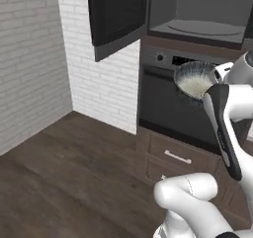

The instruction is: Pick the garlic from the sink and place it in the bowl. Then pick the bowl and place it in the microwave. Then close the microwave door and press the start button.

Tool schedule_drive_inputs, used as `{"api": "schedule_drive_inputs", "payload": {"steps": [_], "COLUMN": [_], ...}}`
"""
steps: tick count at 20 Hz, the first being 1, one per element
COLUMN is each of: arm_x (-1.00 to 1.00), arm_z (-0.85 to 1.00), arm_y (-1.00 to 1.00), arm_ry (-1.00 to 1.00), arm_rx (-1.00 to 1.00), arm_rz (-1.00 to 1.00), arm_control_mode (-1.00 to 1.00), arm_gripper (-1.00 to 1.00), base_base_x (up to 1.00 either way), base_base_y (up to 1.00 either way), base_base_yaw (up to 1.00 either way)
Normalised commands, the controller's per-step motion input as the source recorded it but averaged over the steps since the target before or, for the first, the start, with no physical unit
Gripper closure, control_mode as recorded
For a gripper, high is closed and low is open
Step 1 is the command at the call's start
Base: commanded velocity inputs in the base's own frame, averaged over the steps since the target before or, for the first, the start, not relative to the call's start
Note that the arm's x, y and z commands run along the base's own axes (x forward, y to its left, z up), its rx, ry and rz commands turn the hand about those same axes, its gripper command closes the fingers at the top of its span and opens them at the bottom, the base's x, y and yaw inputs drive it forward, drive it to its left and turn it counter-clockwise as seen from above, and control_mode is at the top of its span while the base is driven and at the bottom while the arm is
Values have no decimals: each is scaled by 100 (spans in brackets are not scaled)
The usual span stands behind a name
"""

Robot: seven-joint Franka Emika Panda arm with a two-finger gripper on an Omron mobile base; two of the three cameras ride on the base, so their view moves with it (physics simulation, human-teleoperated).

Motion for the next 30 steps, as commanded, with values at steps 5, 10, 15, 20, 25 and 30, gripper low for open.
{"api": "schedule_drive_inputs", "payload": {"steps": [5, 10, 15, 20, 25, 30], "arm_x": [0, 0, 0, 0, 0, 0], "arm_z": [0, 0, 0, 0, 0, 0], "arm_y": [0, 0, 0, 0, 0, 0], "arm_ry": [0, 0, 0, 0, 0, 0], "arm_rx": [0, 0, 0, 0, 0, 0], "arm_rz": [0, 0, 0, 0, 0, 0], "arm_control_mode": [100, 100, 100, 100, 100, 100], "arm_gripper": [100, 100, 100, 100, 100, 100], "base_base_x": [70, 75, 64, 68, 79, 40], "base_base_y": [26, -14, 1, 0, 0, -4], "base_base_yaw": [-22, -14, -32, -23, -8, 7]}}
